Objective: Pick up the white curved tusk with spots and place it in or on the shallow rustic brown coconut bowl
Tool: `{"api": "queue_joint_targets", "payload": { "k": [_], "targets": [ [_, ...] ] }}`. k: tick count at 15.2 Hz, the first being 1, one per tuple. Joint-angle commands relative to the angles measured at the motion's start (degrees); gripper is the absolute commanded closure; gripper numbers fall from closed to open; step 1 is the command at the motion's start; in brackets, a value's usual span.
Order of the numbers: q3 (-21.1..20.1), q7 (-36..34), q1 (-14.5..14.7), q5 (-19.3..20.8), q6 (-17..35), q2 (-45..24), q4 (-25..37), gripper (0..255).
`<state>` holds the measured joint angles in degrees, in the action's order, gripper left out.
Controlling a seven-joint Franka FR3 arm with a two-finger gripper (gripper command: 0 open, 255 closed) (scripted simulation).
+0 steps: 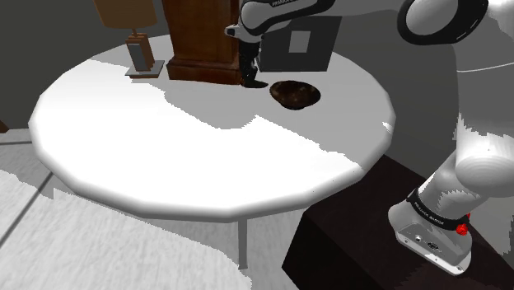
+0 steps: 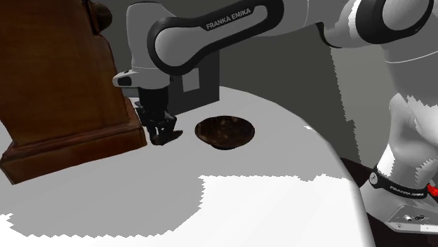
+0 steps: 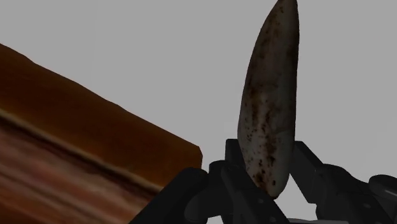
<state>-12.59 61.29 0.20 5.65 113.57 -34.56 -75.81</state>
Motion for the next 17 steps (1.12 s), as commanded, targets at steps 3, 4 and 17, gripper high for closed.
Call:
{"api": "queue_joint_targets", "payload": {
  "k": [3, 4, 17],
  "targets": [
    [-0.2, 0.1, 0.2, -0.1, -2.7, 0.4, 2.3, 255],
    [-0.2, 0.1, 0.2, -0.2, -3.4, 0.6, 2.9, 255],
    [-0.3, 0.2, 0.9, -0.2, -13.3, 0.4, 13.1, 255]
  ]
}}
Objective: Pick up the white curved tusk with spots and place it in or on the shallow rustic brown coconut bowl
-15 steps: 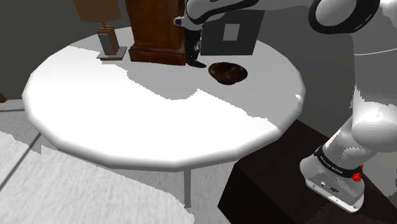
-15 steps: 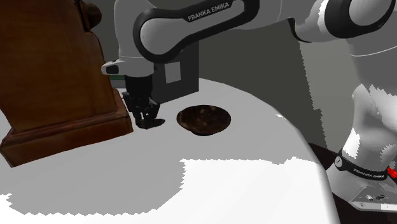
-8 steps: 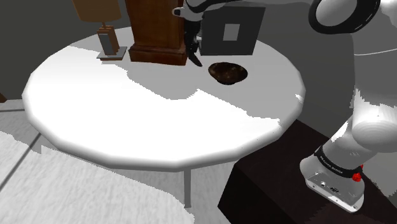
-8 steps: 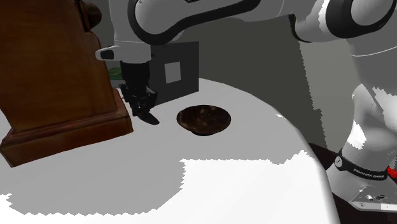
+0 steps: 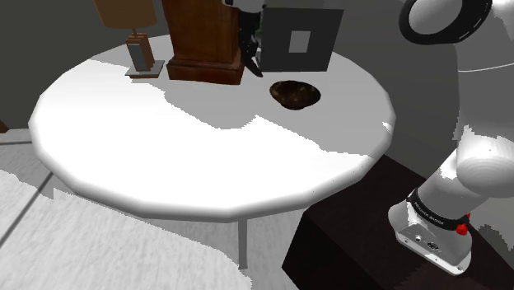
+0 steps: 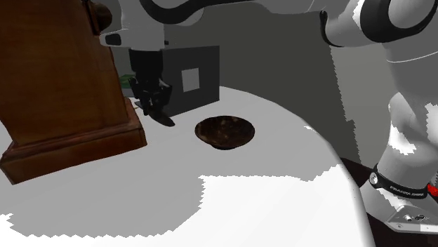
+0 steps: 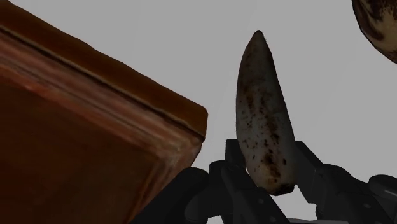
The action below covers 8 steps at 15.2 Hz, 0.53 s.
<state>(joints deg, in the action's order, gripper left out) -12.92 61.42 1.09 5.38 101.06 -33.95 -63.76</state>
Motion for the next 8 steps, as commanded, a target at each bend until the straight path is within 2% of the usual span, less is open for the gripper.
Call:
{"api": "queue_joint_targets", "payload": {
  "k": [1, 4, 8],
  "targets": [
    [-0.2, 0.3, -0.9, -0.6, 1.4, 3.4, -4.8, 255],
    [-0.6, 1.5, -3.4, -2.3, 6.3, 12.5, -18.8, 255],
    [-0.7, 3.7, -5.8, -4.9, 10.7, 22.9, -33.3, 255]
  ]
}}
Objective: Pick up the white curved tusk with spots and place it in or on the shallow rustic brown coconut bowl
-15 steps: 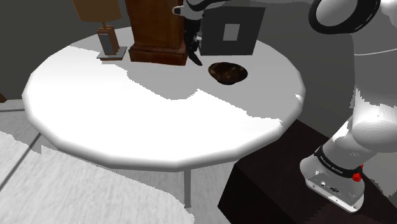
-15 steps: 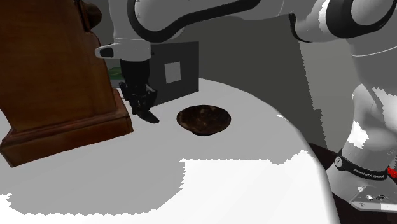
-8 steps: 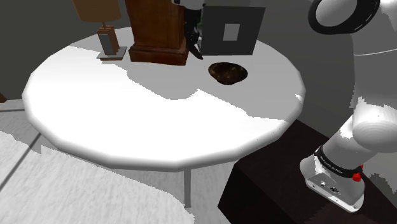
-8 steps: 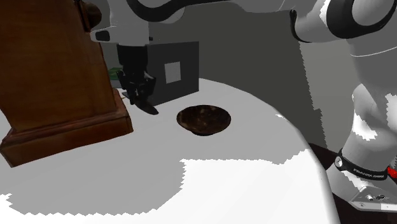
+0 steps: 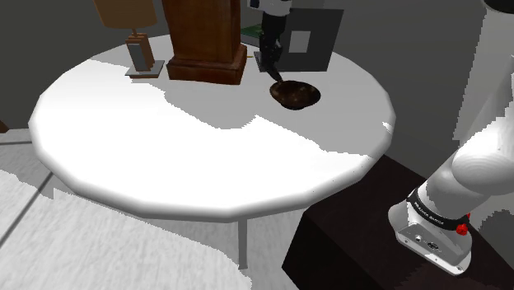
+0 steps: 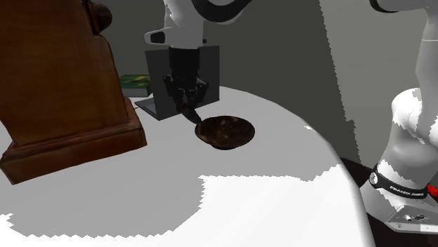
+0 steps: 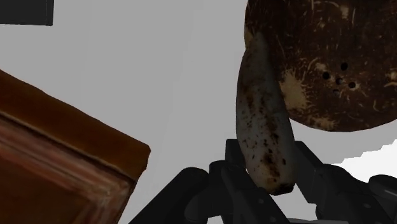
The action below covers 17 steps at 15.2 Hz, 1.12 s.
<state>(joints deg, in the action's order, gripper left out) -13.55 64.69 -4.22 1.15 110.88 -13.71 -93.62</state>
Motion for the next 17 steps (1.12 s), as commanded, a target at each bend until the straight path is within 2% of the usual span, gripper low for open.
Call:
{"api": "queue_joint_targets", "payload": {
  "k": [1, 7, 17],
  "targets": [
    [0.0, 1.1, -0.9, -1.3, 1.7, 5.0, -6.6, 255],
    [1.2, 5.3, -2.7, -4.8, 4.7, 18.2, -22.6, 255],
    [1.1, 5.2, -2.6, -4.5, 12.3, 16.0, -28.0, 255]
  ]
}}
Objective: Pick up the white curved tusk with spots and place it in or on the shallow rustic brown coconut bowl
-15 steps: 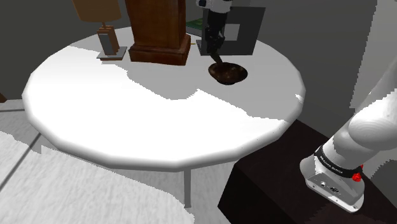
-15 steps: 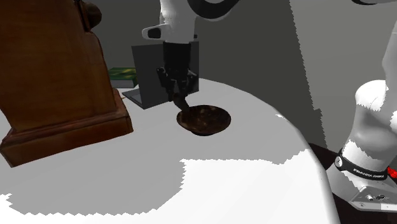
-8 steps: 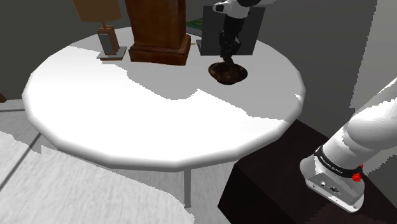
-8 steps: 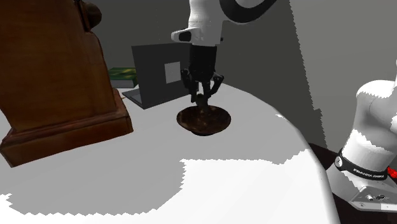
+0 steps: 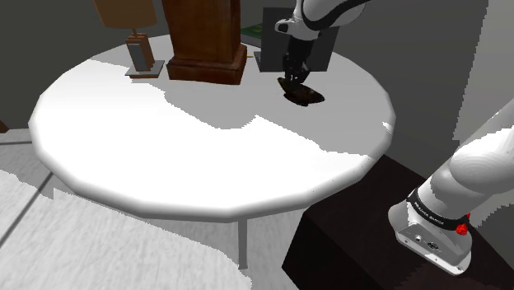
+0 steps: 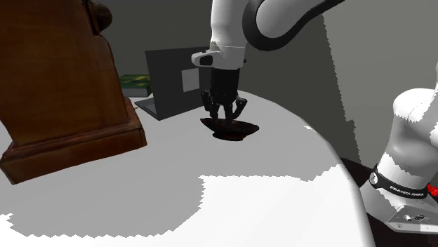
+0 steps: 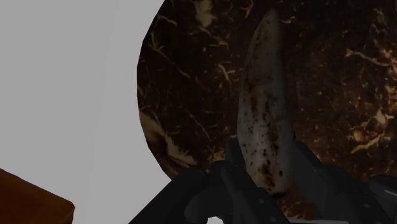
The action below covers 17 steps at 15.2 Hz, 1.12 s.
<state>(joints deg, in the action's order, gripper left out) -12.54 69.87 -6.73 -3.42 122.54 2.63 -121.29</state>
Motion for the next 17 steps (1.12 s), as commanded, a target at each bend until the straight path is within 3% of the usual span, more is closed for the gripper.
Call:
{"api": "queue_joint_targets", "payload": {
  "k": [1, 10, 11, 17],
  "targets": [
    [0.0, 0.0, -0.1, 0.1, 1.3, -0.6, -0.8, 255],
    [0.0, 0.0, 0.0, 0.2, 2.9, -1.2, -1.7, 255],
    [0.0, 0.0, 0.0, 0.2, 2.9, -1.2, -1.7, 0],
    [0.1, 0.1, -0.1, 0.1, 1.0, -0.3, -0.7, 0]
  ]
}}
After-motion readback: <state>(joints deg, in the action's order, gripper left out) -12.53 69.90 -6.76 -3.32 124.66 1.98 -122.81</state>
